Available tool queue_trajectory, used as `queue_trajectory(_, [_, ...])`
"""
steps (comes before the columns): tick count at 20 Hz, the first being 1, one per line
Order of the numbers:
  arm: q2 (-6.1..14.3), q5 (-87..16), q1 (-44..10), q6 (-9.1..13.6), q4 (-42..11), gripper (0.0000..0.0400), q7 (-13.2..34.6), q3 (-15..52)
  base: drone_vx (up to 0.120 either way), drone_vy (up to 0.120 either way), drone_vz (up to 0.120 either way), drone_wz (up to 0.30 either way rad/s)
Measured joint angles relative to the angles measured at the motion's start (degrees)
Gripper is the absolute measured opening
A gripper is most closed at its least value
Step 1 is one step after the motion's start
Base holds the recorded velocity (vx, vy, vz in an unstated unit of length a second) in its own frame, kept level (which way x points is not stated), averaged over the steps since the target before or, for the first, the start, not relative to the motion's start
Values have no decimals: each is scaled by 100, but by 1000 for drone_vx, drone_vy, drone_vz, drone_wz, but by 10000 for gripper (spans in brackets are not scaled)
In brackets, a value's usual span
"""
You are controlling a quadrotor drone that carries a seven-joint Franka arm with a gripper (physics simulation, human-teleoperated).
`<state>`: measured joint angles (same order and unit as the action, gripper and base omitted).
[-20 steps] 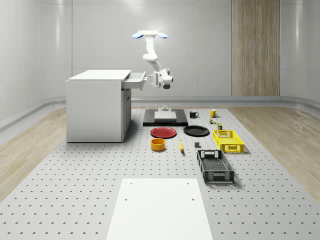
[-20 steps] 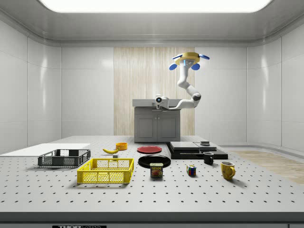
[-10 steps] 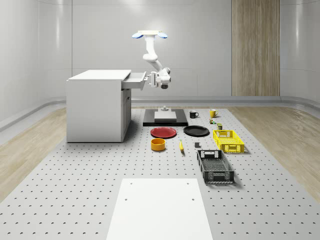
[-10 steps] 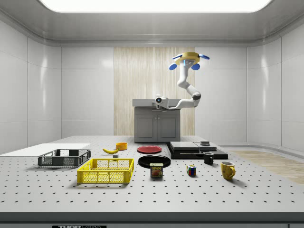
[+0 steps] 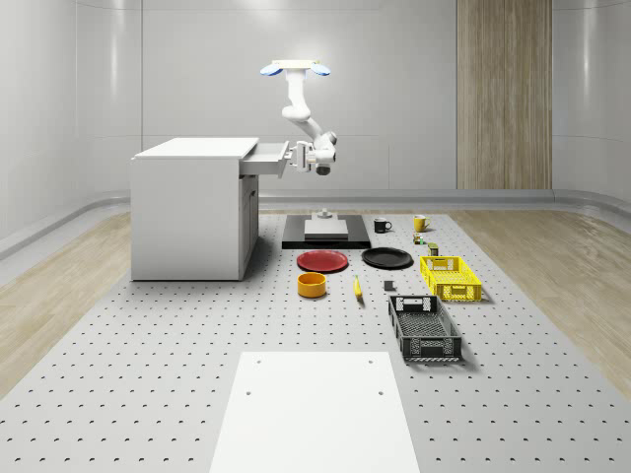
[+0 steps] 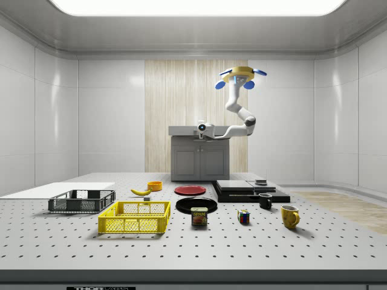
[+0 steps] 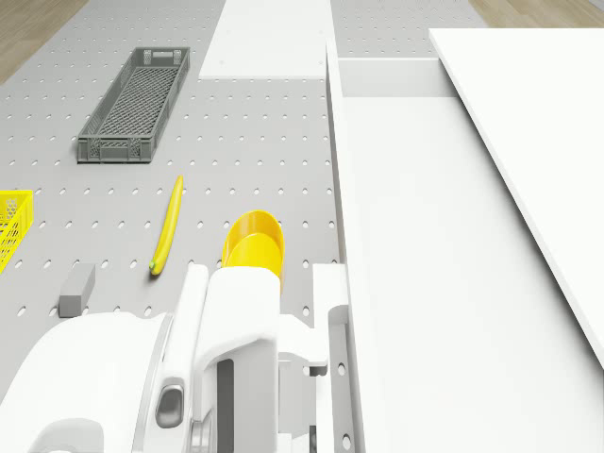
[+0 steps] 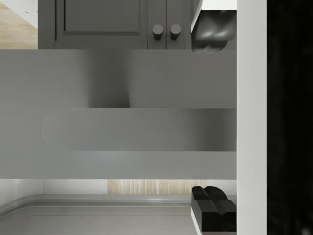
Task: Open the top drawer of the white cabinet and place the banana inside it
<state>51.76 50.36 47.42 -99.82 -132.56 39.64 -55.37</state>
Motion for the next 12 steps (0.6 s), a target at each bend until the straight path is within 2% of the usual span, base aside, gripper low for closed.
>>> queue_trajectory(6, [111, -45, 102, -170, -66, 400, 53, 33, 0, 0, 0, 0])
queue_trajectory(7, [127, -50, 118, -200, -79, 377, 60, 41, 0, 0, 0, 0])
queue_trajectory(8, [144, -56, 134, -226, -89, 317, 67, 46, 0, 0, 0, 0])
queue_trajectory(10, [176, -72, 164, -272, -106, 233, 83, 52, 0, 0, 0, 0])
queue_trajectory(12, [208, -92, 193, -311, -117, 183, 100, 52, 0, 0, 0, 0])
